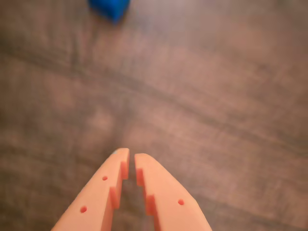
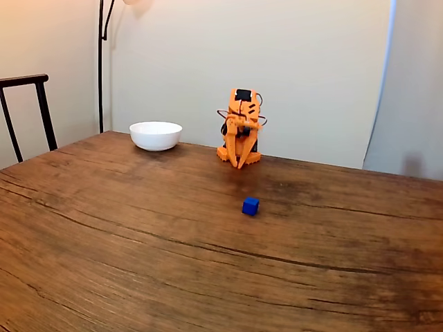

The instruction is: Grasp the cube and drop it in the bowl

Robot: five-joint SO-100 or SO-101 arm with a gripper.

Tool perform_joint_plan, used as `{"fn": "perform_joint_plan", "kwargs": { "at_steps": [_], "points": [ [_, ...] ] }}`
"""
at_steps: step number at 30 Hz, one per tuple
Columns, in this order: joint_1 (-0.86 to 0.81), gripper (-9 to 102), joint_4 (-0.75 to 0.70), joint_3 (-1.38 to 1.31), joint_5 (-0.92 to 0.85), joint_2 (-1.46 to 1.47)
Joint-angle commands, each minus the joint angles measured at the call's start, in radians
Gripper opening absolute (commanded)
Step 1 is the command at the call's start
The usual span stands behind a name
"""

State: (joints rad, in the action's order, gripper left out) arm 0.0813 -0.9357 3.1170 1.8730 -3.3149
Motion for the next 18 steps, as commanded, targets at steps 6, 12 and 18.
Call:
{"fn": "perform_joint_plan", "kwargs": {
  "at_steps": [6, 12, 18],
  "points": [
    [0.009, -1, 0.282, -0.008, -0.011, -0.005],
    [0.071, 0, 0.298, -0.066, -0.064, 0.006],
    [0.054, 0, 0.245, -0.207, -0.063, 0.014]
  ]
}}
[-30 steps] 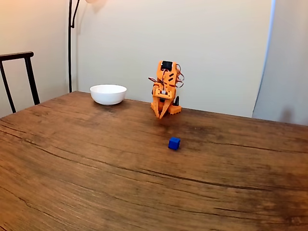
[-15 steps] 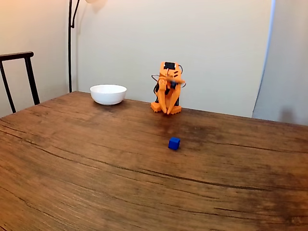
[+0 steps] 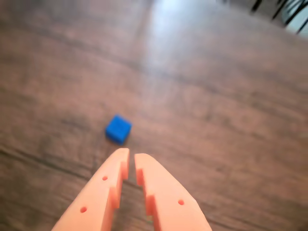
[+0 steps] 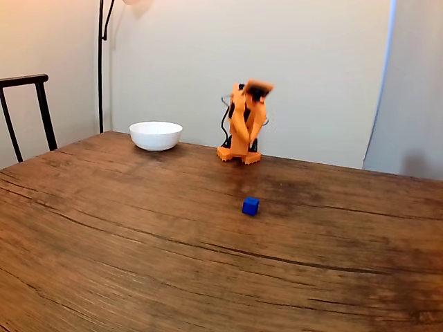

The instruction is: Grasp the cube and drop it in the bowl

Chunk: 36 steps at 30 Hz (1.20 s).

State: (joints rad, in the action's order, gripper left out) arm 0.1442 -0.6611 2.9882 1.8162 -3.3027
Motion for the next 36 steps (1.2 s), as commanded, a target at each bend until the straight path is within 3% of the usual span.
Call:
{"fn": "perform_joint_plan", "kwargs": {
  "at_steps": [1, 12, 31, 36],
  "points": [
    [-0.011, 0, -0.054, -0.097, -0.011, 0.003],
    [-0.021, 0, -0.075, -0.219, -0.066, 0.081],
    [-0.009, 0, -0.074, -0.807, -0.067, 0.98],
    [-0.006, 0, -0.081, -0.893, -0.176, 1.131]
  ]
}}
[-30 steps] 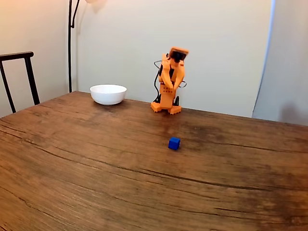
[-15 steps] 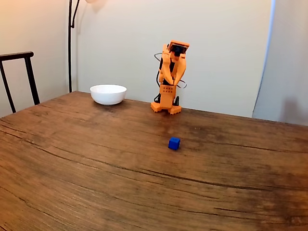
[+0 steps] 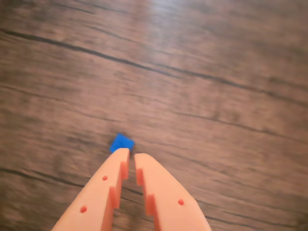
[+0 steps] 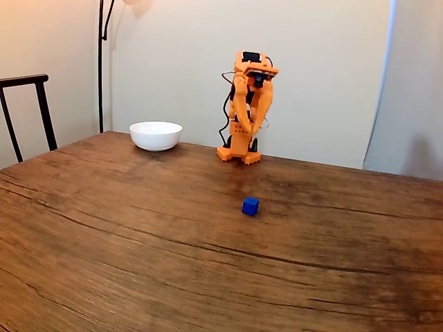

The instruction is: Grasp the cube and drop it in the bowl

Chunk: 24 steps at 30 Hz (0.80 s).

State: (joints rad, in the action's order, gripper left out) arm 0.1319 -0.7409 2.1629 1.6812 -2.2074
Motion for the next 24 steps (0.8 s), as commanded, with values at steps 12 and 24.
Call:
{"fn": "perform_joint_plan", "kwargs": {
  "at_steps": [12, 24],
  "points": [
    [0.101, 0, 0.006, -0.176, -0.15, 0.272],
    [0.138, 2, 0.002, -0.313, -0.15, 0.5]
  ]
}}
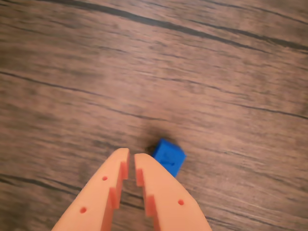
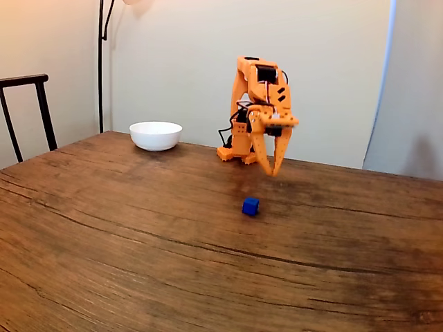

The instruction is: Grasp the cube and drop it in the bowl

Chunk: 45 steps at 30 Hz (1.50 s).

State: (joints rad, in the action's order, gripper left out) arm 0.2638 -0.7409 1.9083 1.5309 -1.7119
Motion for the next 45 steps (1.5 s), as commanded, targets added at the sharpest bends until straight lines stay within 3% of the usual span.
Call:
{"fn": "perform_joint_plan", "kwargs": {
  "at_steps": [1, 10, 23, 34, 45],
  "points": [
    [0.006, 4, -0.002, -0.067, 0.0, 0.02],
    [0.011, 27, -0.008, -0.051, 0.003, 0.051],
    [0.02, 44, -0.028, 0.041, -0.167, 0.052],
    [0.032, 46, -0.035, 0.066, -0.304, 0.098],
    [0.043, 45, -0.048, -0.12, -0.382, 0.345]
  ]
}}
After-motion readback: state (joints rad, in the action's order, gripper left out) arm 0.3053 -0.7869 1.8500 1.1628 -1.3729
